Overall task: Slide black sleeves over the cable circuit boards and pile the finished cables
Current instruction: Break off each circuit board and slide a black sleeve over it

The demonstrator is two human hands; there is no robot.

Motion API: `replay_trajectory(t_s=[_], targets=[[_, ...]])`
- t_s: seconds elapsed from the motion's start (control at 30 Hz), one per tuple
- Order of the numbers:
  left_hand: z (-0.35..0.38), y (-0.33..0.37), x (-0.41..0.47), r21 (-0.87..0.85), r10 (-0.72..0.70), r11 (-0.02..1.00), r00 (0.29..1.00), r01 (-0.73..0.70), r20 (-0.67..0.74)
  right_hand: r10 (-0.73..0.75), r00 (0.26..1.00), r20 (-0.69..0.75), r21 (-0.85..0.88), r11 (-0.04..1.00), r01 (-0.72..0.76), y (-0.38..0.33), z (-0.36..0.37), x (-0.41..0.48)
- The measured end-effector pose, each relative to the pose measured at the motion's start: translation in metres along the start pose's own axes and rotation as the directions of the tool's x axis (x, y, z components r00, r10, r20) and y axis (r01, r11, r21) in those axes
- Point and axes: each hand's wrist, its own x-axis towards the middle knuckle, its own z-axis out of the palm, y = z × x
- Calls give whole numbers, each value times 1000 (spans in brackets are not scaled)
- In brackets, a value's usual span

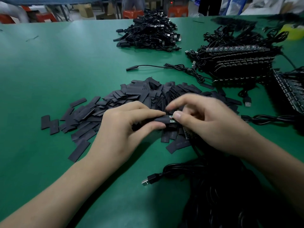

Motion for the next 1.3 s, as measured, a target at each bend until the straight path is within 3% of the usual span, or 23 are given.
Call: replay_trajectory(t_s=[0.07,0.23,0.37,0.5,0.9,1.1,1.3], targets=[[0,-1,0,-51,-63,997,998,62,-5,-57,995,-85,32,998,60,2,-2,0],[2,-4,0,-230,-174,958,985,174,18,-237,957,-166,-177,962,208,1,1,-2],[5,-8,-2,-319,-213,923,976,217,48,-332,927,-174,-270,921,279,2,0,-2],[7,-9,-3,-304,-199,931,979,204,50,-395,904,-162,-320,888,331,4,1,-2],[7,-7,-4,-257,-169,951,985,173,36,-428,890,-157,-349,867,355,5,5,-2],[5,-4,-2,-335,-200,922,980,195,18,-410,893,-185,-321,884,339,3,4,-2],[6,-1,-3,-231,-132,964,991,131,13,-363,910,-202,-252,917,310,2,9,-4]])
